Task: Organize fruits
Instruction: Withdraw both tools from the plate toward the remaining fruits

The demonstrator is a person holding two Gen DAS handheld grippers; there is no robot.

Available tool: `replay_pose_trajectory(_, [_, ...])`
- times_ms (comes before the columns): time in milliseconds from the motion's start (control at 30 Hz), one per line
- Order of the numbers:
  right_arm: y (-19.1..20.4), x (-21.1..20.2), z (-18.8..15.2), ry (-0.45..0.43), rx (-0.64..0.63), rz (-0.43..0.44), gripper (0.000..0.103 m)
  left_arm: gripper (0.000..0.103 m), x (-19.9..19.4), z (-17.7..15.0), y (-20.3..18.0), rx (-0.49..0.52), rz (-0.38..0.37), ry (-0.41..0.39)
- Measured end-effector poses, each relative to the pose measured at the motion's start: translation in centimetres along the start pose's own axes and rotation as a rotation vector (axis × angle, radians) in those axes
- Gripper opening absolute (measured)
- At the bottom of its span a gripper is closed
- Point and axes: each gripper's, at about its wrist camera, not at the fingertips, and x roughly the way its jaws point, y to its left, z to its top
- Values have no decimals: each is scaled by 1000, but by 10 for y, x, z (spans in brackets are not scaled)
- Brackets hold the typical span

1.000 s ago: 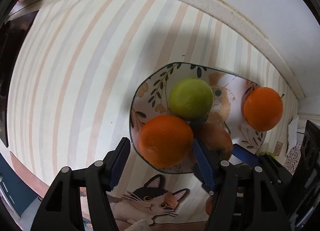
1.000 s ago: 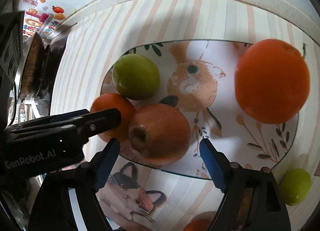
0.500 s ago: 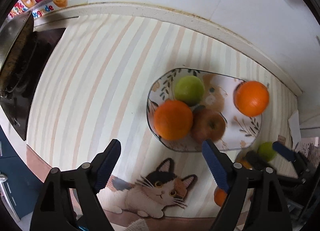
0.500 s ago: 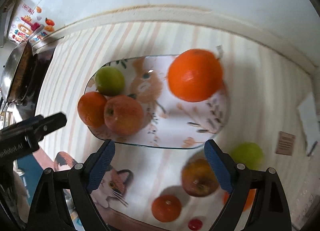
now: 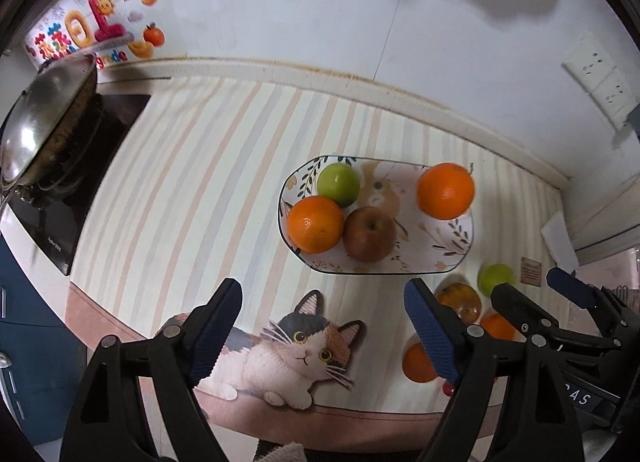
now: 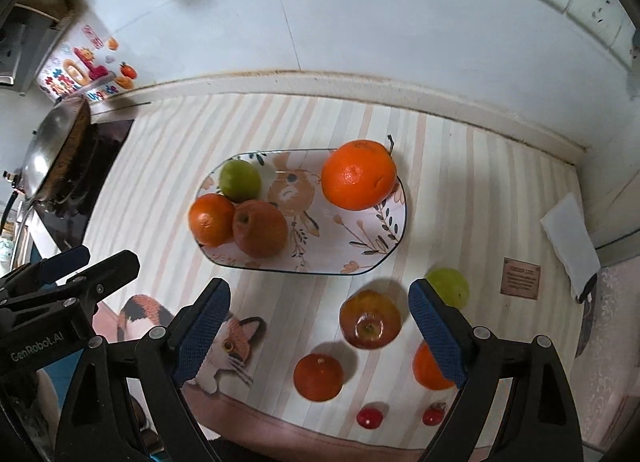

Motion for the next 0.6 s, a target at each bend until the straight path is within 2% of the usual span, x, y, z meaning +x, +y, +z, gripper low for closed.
replay_pose_trajectory(233, [3,-46,-19,-72,6,3,93,83,-41,-19,-5,29,-6,-73])
replay_pose_trajectory(433, [4,-76,-36,-115,31,35,93,83,-60,-34,-10,43,-17,-108])
replay_pose_trajectory(600, [1,-88,-46,-129,53,57,93,83,-61,-44,-15,52,-24,-97])
